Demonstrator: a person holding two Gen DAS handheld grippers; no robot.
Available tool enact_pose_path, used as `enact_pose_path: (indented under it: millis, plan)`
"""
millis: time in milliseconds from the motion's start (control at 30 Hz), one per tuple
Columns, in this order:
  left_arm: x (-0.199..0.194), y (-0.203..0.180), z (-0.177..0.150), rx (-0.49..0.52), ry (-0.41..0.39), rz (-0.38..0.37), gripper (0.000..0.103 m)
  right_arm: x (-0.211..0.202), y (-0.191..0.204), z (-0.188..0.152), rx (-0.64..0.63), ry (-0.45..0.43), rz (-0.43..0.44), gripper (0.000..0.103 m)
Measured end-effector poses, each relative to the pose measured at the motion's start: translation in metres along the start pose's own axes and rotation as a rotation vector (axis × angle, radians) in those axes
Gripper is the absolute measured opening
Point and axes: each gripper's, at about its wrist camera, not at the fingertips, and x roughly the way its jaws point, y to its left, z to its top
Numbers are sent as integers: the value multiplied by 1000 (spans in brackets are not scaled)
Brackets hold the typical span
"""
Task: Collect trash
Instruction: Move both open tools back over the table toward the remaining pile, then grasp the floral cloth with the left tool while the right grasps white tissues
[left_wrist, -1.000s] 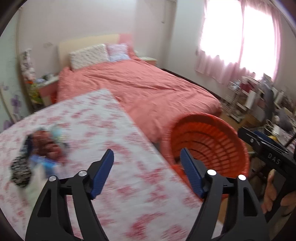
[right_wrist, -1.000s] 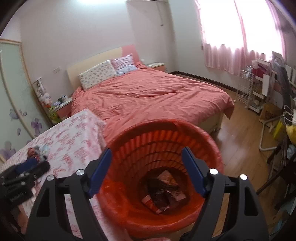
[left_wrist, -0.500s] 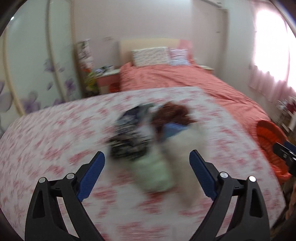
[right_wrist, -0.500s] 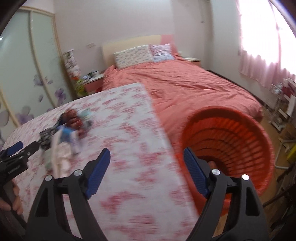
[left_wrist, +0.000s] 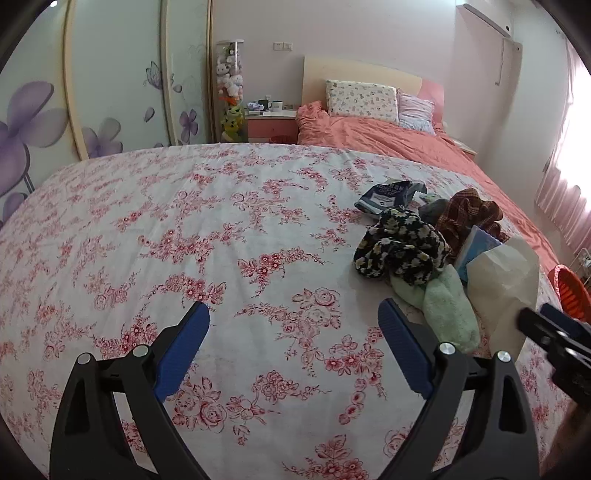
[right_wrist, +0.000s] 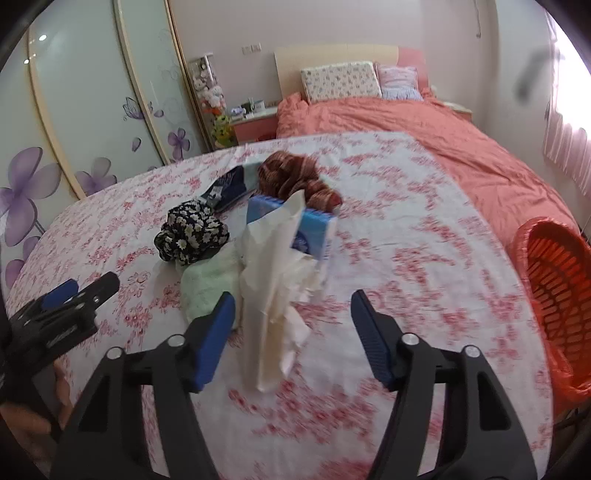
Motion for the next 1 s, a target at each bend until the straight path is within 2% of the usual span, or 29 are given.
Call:
enact_pose_path:
  millis: [100, 167, 300, 467, 700, 800, 933, 1000]
  plan:
    - [0, -1, 1, -3, 2, -20, 92, 14, 1, 2, 26, 34, 5, 49]
    - [1, -5, 3, 0, -1, -38, 92, 25, 0, 1, 35, 65, 8, 30]
    - [3, -17, 8, 13, -9, -88, 92, 22, -4, -5, 20, 55, 10, 28]
    - [12, -43, 17, 41, -8, -130, 92, 0, -29, -13, 28, 14, -60, 28]
    - [28, -74, 30, 99, -11, -102, 92, -6, -80, -12, 123, 0, -195, 28]
    - [40, -79, 35, 96, 7, -84, 92, -1, -92, -7, 150, 7, -202, 28]
    - [54, -78, 40, 67, 46, -77, 91, 8, -88, -3, 132, 14, -191, 28]
    - [59, -76, 41, 53, 69, -89, 84, 11, -86, -1, 121, 14, -189, 28]
